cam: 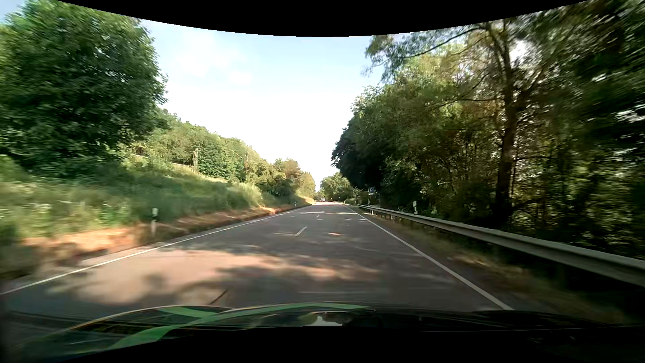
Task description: Follow the waypoints while adhering to traffic rules and regulations
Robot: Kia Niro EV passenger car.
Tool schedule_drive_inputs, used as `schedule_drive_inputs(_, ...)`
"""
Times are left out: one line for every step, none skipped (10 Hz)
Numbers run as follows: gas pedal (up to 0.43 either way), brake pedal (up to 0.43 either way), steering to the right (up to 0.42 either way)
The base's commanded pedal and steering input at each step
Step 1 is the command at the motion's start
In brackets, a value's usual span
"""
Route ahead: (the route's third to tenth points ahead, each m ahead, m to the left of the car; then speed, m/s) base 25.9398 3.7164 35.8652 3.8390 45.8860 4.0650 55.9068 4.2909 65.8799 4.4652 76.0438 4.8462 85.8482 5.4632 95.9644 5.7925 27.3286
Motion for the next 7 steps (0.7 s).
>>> schedule_drive_inputs(0.287,0.0,0.0)
schedule_drive_inputs(0.287,0.0,0.0)
schedule_drive_inputs(0.299,0.0,0.0)
schedule_drive_inputs(0.299,0.0,0.0)
schedule_drive_inputs(0.299,0.0,0.0)
schedule_drive_inputs(0.287,0.0,0.0)
schedule_drive_inputs(0.24,0.0,0.0)
